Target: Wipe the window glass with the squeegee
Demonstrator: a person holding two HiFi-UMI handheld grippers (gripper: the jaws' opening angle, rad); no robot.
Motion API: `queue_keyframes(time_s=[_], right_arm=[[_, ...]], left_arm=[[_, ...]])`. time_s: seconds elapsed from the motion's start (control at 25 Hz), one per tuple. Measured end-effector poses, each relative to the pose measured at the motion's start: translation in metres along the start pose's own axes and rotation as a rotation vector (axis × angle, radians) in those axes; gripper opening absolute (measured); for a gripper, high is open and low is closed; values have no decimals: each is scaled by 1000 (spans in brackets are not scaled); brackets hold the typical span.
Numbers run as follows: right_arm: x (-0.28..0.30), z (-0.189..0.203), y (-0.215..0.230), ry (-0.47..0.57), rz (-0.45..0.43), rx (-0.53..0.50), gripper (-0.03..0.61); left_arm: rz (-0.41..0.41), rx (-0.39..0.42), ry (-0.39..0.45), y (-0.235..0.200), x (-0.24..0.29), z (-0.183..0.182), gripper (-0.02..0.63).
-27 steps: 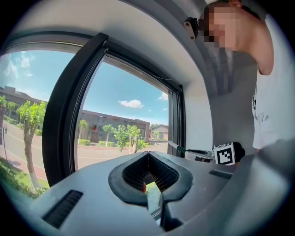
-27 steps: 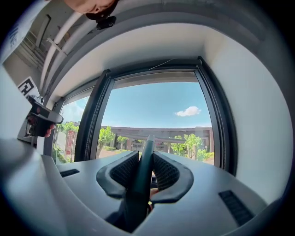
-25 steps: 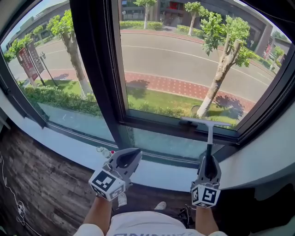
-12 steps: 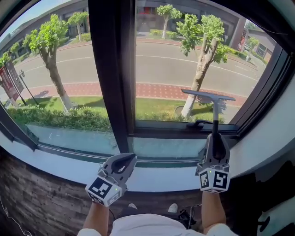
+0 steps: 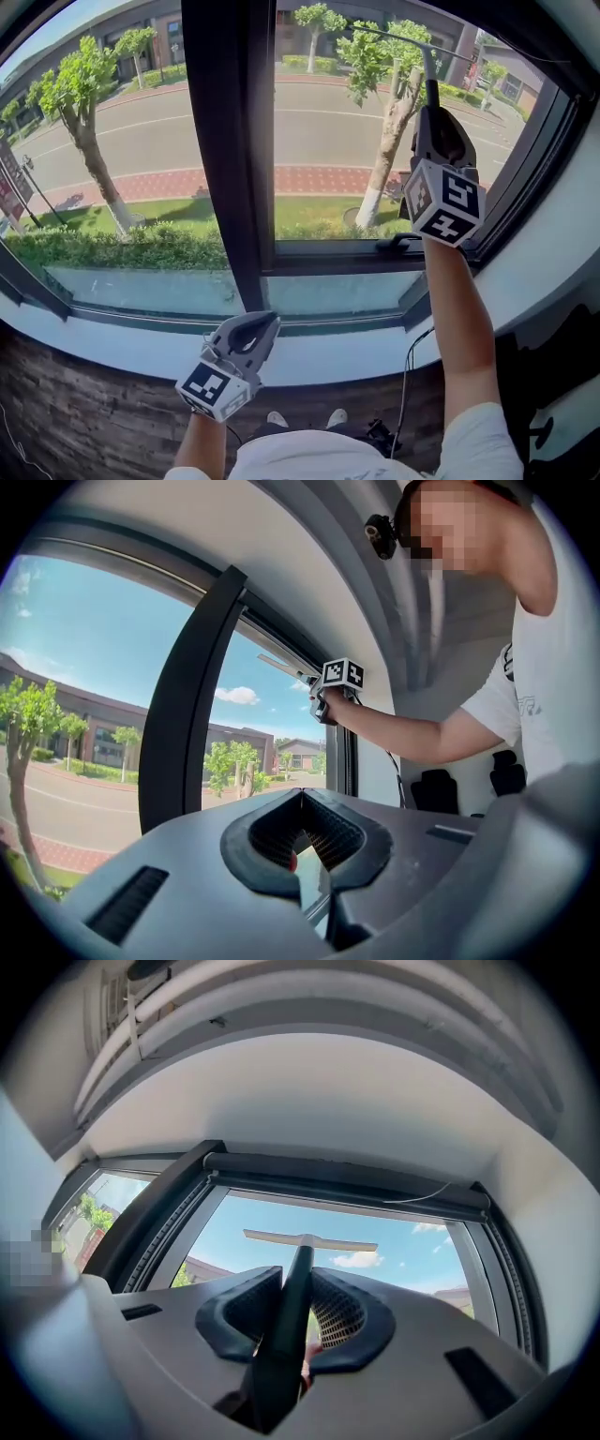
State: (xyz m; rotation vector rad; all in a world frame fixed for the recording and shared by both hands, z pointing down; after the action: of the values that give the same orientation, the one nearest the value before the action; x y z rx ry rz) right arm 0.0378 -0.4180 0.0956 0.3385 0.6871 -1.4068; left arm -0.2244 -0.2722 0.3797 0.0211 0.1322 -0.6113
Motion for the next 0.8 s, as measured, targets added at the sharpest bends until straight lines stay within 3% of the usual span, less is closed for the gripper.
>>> queue_keyframes(time_s=[0.28,0.8], right_arm=[[33,-9,6,24,-20,96,100],[29,1,0,50,-28,-1,100]], left_arm=[[1,0,6,8,9,-4,17],[-14,-17,24,13,18,4,17]])
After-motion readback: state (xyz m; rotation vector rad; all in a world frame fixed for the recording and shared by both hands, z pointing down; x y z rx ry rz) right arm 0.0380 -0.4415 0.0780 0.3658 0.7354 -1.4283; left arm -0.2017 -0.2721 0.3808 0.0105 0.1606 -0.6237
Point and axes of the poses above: the fingertips, and each gripper's own axes: x forward along the fingers, y to its right, z out of its underside, the point moved 2 cm from there along -x, backward along the fingers, and after that the axes turned 7 degrees about y, right-handed, at the moved point
